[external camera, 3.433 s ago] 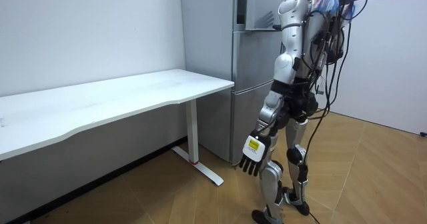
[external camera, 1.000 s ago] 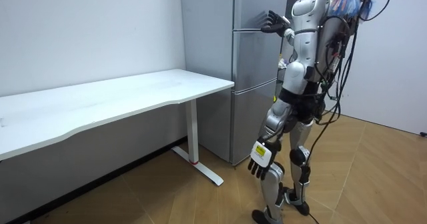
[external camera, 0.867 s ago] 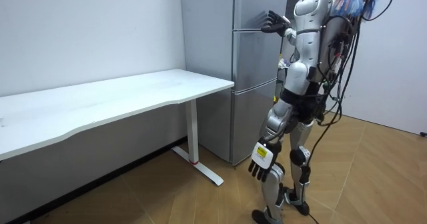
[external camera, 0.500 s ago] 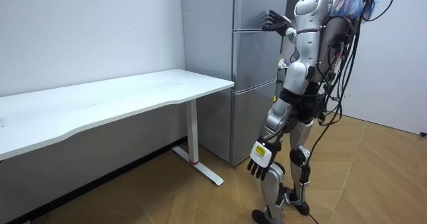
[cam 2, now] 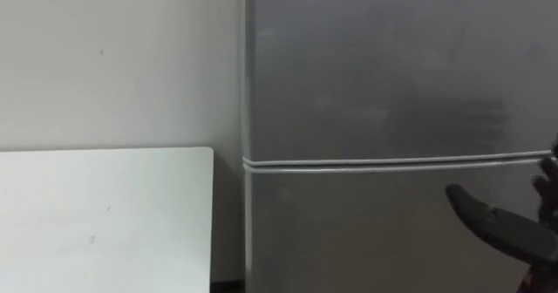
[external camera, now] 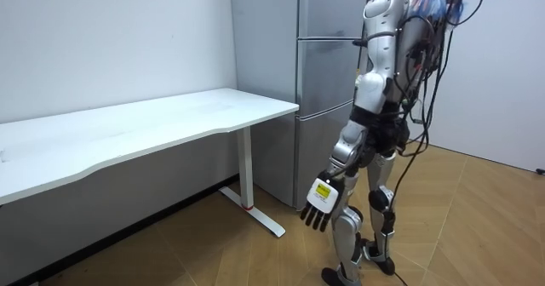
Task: Put the bottle in the upper fridge
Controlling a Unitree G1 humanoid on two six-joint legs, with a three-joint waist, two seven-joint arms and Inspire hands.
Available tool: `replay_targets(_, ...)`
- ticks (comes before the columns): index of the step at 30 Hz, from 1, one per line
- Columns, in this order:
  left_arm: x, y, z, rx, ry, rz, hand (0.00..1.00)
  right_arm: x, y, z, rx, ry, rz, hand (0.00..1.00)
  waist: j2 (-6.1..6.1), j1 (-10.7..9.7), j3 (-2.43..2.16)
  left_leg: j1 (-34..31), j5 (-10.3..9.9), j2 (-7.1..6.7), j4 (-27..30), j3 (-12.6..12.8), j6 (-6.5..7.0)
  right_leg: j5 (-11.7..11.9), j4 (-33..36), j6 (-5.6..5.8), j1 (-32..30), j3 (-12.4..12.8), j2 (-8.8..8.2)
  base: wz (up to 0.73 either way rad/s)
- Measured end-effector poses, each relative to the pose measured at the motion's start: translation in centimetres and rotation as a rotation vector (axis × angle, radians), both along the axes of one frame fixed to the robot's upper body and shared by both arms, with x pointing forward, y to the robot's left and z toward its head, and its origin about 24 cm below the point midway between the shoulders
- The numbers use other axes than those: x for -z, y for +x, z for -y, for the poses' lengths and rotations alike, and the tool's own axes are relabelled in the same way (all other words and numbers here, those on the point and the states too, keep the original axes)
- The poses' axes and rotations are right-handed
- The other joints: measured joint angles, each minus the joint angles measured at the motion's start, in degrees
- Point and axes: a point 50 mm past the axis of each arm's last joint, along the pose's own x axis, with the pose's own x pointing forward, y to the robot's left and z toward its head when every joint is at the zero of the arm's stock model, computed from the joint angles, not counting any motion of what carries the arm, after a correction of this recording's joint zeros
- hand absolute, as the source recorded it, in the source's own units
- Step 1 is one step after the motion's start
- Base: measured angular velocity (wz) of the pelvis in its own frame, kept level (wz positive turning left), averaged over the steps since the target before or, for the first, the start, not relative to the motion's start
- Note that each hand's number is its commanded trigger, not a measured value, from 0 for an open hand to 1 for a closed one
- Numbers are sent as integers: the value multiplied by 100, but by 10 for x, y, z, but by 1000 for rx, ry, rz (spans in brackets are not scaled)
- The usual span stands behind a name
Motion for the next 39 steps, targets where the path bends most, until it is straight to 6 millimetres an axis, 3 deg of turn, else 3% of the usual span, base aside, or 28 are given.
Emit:
replay_targets(4,-2,-5,-3,-34,26,-1,0,21,-25,22,138,68,-79,0,54,-64,-13,118,1,-60,-96,46,0,-80,-5,31,-1,60,-38,-4)
replay_targets(8,-3,-3,-5,-40,33,10,0,46,-37,34,225,175,-162,0,19,-79,-4,162,-1,-79,-118,111,3,-103,-3,51,8,97,-66,-7)
replay_targets(11,-3,2,-4,-36,35,33,0,72,-52,40,284,246,-249,0,0,-84,-2,116,-17,-85,-80,111,19,-103,5,55,-33,86,-78,0)
replay_targets(15,-3,1,-4,-97,24,46,0,115,-81,42,383,389,-383,0,85,-99,8,119,-45,-76,-79,130,21,-109,1,64,-20,89,-77,0)
replay_targets(22,1,5,5,-136,13,58,0,186,-133,15,471,560,-678,0,255,-112,1,132,-49,-80,-98,128,16,-130,2,72,-7,119,-70,0)
replay_targets(25,4,7,13,-157,8,73,0,207,-149,1,463,606,-784,0,291,-107,4,217,-48,-93,-144,143,17,-133,8,76,4,165,-69,-5)
replay_targets(31,6,-2,18,-199,6,44,0,224,-179,-13,384,565,-969,0,303,-101,6,241,-49,-117,-171,172,18,-152,8,98,15,211,-86,-4)
replay_targets(39,9,-2,28,-164,-29,25,0,245,-192,-41,126,505,-1223,0,334,-47,20,303,-50,-121,-169,153,20,-158,2,102,45,212,-93,0)
